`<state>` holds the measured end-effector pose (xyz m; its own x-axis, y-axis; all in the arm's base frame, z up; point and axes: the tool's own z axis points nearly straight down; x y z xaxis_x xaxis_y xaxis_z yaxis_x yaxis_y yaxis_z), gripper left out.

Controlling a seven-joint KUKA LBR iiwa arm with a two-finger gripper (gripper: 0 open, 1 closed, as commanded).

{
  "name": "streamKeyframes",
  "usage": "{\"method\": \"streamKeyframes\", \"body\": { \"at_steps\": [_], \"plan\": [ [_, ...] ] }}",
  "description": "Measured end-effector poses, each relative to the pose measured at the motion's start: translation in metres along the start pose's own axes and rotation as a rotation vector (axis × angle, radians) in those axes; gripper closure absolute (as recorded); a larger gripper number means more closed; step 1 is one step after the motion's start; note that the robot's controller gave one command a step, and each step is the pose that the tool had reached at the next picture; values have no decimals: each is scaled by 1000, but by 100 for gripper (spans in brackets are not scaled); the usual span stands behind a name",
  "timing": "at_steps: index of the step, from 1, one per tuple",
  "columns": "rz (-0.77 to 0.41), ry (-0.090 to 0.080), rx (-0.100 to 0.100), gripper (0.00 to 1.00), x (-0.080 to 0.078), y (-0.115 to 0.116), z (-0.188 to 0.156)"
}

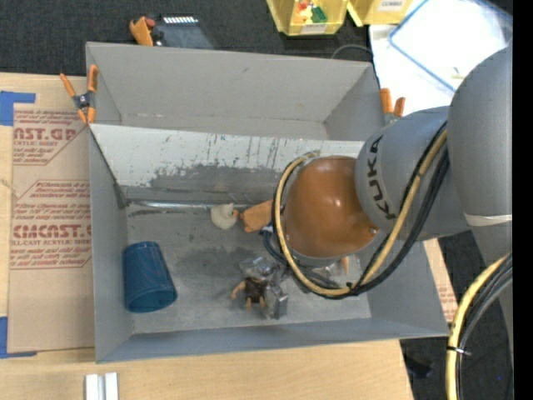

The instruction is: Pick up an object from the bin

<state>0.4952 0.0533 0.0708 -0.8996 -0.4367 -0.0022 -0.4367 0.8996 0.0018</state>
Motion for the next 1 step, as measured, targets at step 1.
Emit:
{"method": "streamKeyframes", "body": {
  "at_steps": [1],
  "plan": [
    [0,10,-4,100,3,2,-22]
  ]
}}
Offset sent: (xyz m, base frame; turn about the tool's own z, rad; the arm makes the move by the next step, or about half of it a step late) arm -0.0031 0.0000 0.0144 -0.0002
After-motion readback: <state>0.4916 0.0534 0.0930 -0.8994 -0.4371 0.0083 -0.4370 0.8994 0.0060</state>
